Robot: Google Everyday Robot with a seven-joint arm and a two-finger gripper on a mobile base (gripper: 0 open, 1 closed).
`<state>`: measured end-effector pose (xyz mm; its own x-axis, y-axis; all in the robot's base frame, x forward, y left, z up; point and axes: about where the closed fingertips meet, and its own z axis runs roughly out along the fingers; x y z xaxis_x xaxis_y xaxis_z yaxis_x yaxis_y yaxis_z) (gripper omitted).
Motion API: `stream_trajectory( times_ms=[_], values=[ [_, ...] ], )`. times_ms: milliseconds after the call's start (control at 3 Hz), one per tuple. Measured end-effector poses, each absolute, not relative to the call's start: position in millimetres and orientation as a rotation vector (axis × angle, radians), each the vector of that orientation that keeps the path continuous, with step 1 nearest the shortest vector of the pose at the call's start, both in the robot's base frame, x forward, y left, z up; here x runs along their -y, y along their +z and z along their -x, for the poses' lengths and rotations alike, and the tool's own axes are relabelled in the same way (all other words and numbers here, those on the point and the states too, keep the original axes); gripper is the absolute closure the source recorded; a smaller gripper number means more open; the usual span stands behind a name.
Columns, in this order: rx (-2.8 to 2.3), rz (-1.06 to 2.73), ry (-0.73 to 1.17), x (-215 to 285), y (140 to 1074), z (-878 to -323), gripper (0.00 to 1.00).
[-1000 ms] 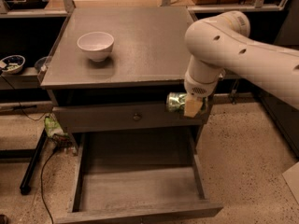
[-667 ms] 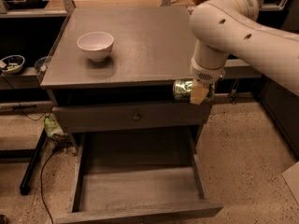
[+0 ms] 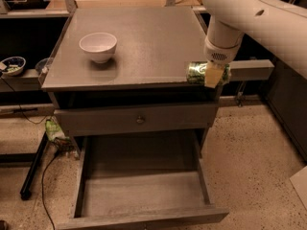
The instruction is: Pick green can from middle drawer and place on counter
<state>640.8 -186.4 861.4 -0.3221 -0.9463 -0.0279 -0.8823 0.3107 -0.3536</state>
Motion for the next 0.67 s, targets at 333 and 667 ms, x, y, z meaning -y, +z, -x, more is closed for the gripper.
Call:
stream_trajectory(
  times_ms=[333,667],
  values=[
    [-2.332,1.634,-0.468,197.4,911.0,-677.6,1.00],
    [-2.319,1.609,-0.469,199.3,920.0,-682.4,1.00]
  ],
)
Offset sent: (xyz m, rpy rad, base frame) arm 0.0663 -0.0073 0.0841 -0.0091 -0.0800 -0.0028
